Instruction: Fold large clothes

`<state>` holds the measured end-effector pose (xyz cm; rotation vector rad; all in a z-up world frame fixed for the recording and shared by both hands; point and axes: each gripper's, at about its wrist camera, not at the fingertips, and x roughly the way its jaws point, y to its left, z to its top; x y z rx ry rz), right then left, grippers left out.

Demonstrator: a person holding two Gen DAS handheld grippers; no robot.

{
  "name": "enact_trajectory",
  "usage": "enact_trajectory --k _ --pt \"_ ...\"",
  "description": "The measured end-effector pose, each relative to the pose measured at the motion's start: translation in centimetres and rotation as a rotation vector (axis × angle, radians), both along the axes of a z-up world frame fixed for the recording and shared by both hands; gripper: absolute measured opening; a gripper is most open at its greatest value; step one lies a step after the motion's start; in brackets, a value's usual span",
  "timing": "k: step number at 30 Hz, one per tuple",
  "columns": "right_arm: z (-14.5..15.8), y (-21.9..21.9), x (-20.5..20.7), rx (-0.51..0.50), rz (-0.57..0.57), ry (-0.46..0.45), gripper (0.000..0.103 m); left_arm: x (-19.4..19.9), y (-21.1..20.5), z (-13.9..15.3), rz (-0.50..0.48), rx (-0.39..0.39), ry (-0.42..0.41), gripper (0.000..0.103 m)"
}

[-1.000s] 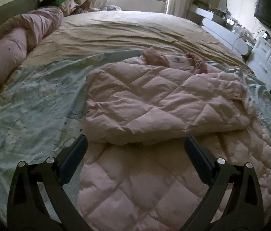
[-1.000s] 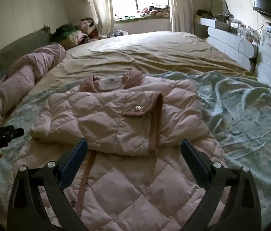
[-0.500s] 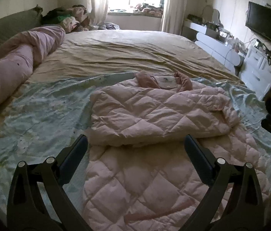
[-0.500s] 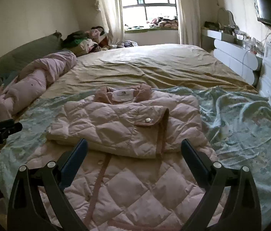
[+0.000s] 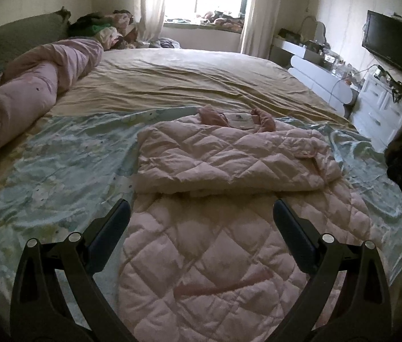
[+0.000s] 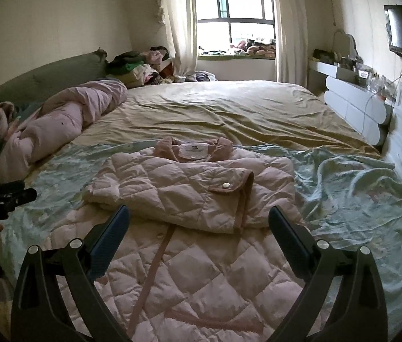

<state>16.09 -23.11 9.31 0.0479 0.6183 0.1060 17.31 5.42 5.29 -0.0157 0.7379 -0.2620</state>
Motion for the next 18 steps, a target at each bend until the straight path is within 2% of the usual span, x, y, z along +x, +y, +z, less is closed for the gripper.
enact_trajectory --k 18 --pt "-0.2 -0.1 -5.0 -0.054 0.027 0.012 0.097 -5.2 0.7 -2.3 0.05 0.051 0.0 0.094"
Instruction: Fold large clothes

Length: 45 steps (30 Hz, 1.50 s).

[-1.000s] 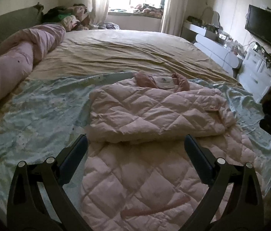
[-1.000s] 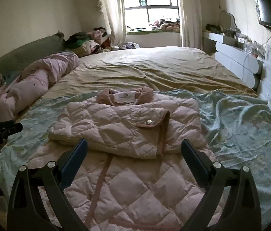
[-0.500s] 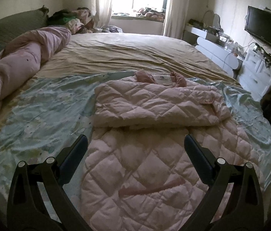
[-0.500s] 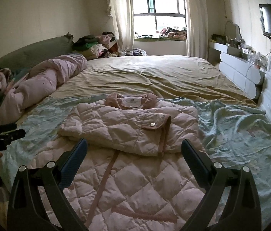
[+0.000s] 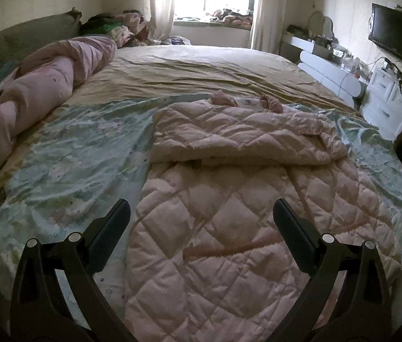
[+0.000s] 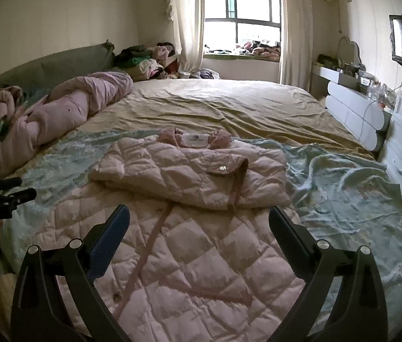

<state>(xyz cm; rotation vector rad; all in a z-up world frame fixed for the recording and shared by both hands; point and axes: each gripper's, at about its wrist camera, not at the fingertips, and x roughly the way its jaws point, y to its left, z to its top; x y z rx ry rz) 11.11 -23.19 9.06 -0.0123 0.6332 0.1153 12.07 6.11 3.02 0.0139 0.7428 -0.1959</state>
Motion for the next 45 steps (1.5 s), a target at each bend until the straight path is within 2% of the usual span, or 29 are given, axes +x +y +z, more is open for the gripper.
enact_trajectory --k 12,34,45 --pt "-2.5 -1.7 -2.6 -0.019 -0.02 0.056 0.097 -2.9 1.0 -2.5 0.034 0.041 0.016 0.094" --pt "-7.8 -4.7 -4.6 -0.047 -0.066 0.204 0.097 -4.6 3.5 -7.6 0.091 0.091 0.133 0.094" --pt "-10.1 -6.2 -5.3 -0.053 -0.088 0.269 0.097 -5.4 5.5 -10.1 0.126 0.089 0.192 0.094"
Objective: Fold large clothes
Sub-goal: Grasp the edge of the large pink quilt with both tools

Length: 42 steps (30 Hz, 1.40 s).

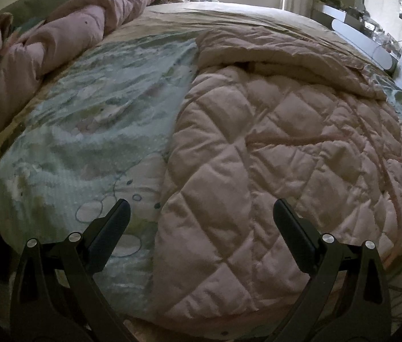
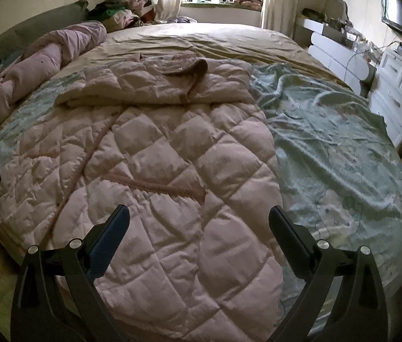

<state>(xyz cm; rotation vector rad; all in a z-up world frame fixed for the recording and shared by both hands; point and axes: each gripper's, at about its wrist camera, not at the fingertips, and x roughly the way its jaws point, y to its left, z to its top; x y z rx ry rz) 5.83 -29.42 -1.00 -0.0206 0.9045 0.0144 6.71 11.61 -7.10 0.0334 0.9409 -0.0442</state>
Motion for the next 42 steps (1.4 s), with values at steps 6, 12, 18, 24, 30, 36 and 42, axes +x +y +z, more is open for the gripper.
enact_trajectory --k 6,12,18,24,30,36,42 --pt "-1.0 -0.4 -0.6 -0.007 0.002 0.034 0.097 -0.4 1.3 -1.0 0.022 0.0 0.024 0.094" --pt "-2.3 -1.2 -1.3 -0.003 -0.007 0.075 0.097 -1.1 2.8 -2.7 0.038 -0.018 0.072 0.094" --pt "-3.0 -2.0 -2.2 -0.005 -0.014 0.104 0.097 -1.9 3.3 -3.6 0.025 -0.052 0.097 0.094" --pt "-3.6 -2.7 -2.8 -0.005 -0.019 0.127 0.097 -2.5 2.1 -4.0 -0.041 -0.14 0.126 0.073" --pt "-4.4 -3.3 -3.3 0.0 -0.014 0.16 0.097 -2.9 1.0 -3.6 -0.087 -0.168 0.116 0.028" --pt "-5.2 -4.2 -4.3 0.025 0.002 0.221 0.097 -3.0 0.6 -3.4 -0.12 -0.163 0.116 0.02" --pt "-6.5 -5.5 -5.4 0.078 0.002 0.284 0.097 -3.0 0.8 -3.8 -0.119 -0.15 0.119 0.036"
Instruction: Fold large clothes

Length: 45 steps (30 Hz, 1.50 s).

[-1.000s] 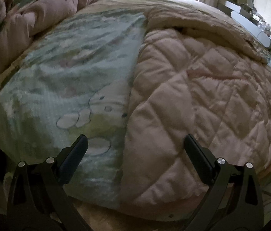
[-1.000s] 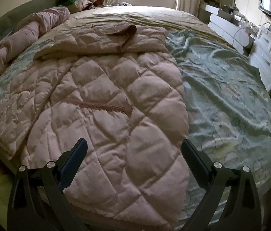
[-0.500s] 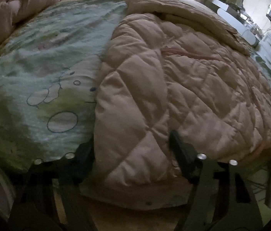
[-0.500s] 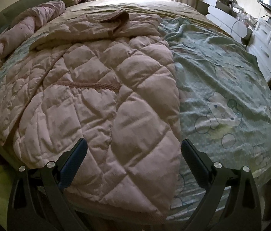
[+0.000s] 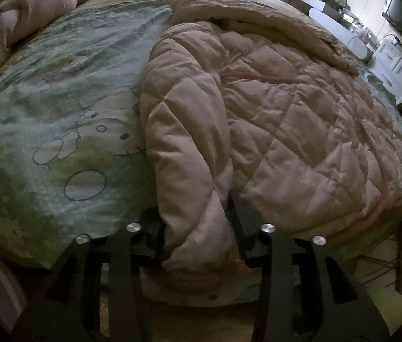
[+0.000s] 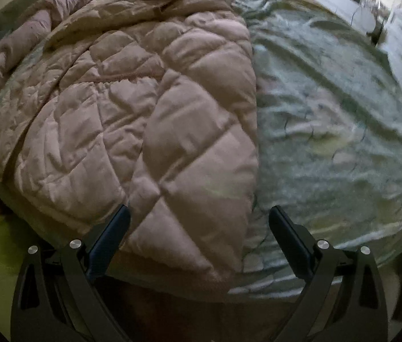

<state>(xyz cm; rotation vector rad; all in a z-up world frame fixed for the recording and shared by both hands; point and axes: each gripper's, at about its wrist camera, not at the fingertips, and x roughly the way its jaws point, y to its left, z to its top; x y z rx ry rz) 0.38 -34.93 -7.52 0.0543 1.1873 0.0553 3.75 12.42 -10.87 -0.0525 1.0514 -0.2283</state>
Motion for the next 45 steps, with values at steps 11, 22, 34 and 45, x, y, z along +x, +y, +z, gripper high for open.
enact_trajectory --k 11,22,34,45 --pt "0.5 0.6 -1.3 0.154 0.09 -0.018 0.029 -0.7 0.2 -0.6 -0.005 -0.004 0.021 0.045" --pt "6.6 0.6 -0.7 0.242 0.114 -0.225 0.016 -0.6 -0.6 5.0 -0.037 -0.068 -0.107 0.009" --pt "11.9 1.0 2.4 0.262 0.111 -0.419 0.015 1.6 -3.0 12.1 -0.079 -0.057 -0.265 0.009" --pt "14.5 -0.3 4.8 0.261 0.076 -0.493 0.015 5.1 -3.0 14.7 -0.041 -0.056 -0.315 0.009"
